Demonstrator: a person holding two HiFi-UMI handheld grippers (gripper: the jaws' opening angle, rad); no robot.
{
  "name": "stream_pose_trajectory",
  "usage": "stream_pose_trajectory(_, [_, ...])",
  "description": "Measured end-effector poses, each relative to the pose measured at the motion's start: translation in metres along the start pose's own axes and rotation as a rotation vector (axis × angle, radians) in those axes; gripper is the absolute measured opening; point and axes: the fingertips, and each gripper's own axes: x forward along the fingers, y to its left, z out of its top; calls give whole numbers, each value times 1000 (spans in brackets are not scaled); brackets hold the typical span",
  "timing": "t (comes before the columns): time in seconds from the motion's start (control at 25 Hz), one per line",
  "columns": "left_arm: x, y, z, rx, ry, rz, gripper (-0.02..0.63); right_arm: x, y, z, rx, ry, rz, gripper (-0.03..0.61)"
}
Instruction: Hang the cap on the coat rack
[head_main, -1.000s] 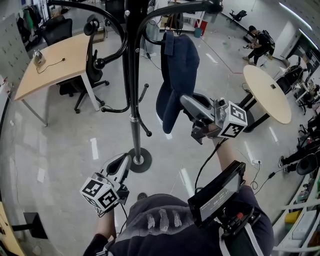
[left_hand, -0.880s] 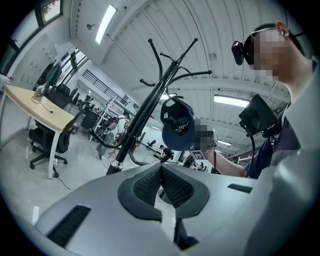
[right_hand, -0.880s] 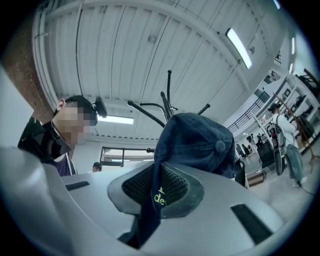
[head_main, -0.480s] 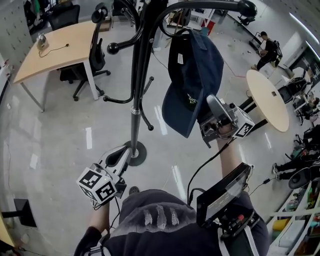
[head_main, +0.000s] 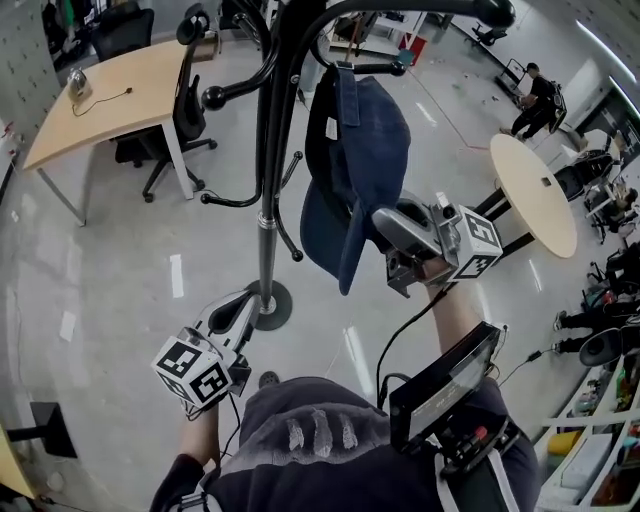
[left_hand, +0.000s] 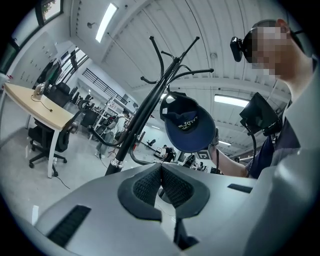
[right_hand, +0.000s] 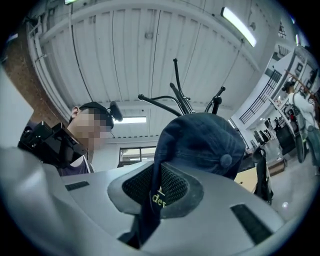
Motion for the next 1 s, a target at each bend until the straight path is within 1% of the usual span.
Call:
stream_pose_trajectory(0.28, [2, 2, 0, 1, -2, 4, 8, -4, -10, -4, 7, 3, -22, 31])
stream_pose_trajectory(0.44, [0, 4, 5, 4, -11, 15, 8, -4, -15, -7, -6, 18, -36, 32])
stream_pose_trajectory(0.56, [-3, 3, 9, -1, -1, 20, 8, -3, -19, -10, -14, 33, -79, 32])
stream_pose_trajectory(0.68, [3, 0, 10, -3, -3, 28, 8, -3, -28, -9, -40, 78, -117, 32])
stream_pose_trajectory(0.92, [13, -11, -2, 13, 19, 18, 8, -15, -40, -20, -108, 144, -227, 32])
stream_pose_trajectory(1.0, [17, -19, -6, 15, 28, 15, 8, -25, -40, -19, -102, 141, -244, 32])
